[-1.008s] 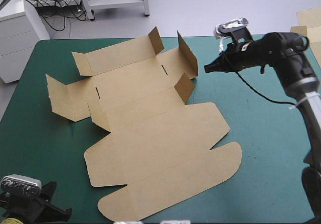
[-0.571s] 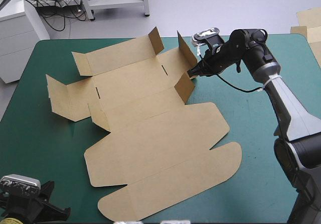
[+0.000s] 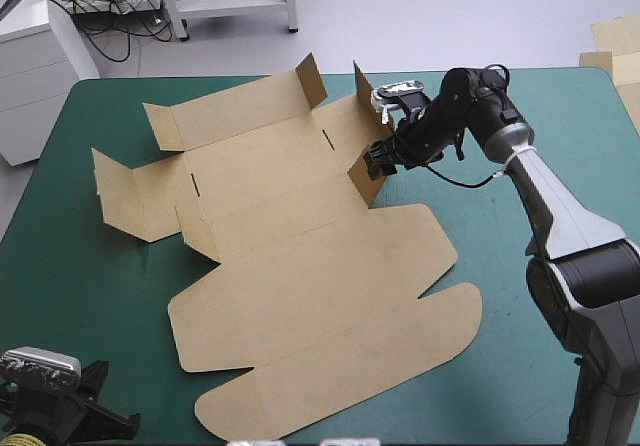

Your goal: Fold the box

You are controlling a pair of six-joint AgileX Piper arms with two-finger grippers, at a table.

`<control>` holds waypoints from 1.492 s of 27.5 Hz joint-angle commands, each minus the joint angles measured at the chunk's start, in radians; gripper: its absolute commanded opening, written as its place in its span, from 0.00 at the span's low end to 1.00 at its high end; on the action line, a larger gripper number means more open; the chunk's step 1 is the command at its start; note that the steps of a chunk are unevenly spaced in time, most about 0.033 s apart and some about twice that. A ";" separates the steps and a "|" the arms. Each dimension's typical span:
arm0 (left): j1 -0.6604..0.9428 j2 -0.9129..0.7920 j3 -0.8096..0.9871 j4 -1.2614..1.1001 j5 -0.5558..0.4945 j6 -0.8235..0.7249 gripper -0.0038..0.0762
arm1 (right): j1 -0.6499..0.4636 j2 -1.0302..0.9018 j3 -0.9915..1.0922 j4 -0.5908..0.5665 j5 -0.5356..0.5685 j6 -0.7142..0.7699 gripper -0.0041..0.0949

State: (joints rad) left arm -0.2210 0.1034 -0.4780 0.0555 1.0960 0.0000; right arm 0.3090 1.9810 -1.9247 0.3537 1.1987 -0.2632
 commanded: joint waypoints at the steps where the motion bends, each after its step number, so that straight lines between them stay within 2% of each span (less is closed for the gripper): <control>1: 0.000 0.015 -0.024 0.005 -0.062 0.000 0.04 | 0.000 -0.032 -0.035 0.044 -0.112 -0.068 0.75; 5: 0.000 0.015 -0.024 0.005 -0.062 0.000 0.04 | 0.000 0.005 -0.035 0.058 -0.195 -0.092 0.75; 17: 0.000 0.015 -0.024 0.007 -0.062 -0.009 0.04 | 0.000 0.101 -0.041 0.096 -0.205 -0.118 0.73; 21: 0.000 0.015 -0.024 0.009 -0.062 -0.009 0.04 | 0.000 0.118 -0.041 0.100 -0.201 -0.118 0.55; 28: 0.000 0.015 -0.024 0.009 -0.062 -0.009 0.04 | 0.000 0.122 -0.041 0.128 -0.201 -0.129 0.03; 35: 0.000 0.015 -0.024 0.009 -0.062 -0.009 0.04 | 0.000 0.122 -0.041 0.128 -0.201 -0.164 0.03; 41: 0.000 0.015 -0.024 0.009 -0.062 -0.009 0.04 | 0.000 0.122 -0.042 0.128 -0.191 -0.301 0.03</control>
State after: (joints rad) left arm -0.2210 0.1034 -0.4780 0.0565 1.0960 0.0000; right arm 0.3102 2.1653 -1.9332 0.4647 1.0133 -0.4881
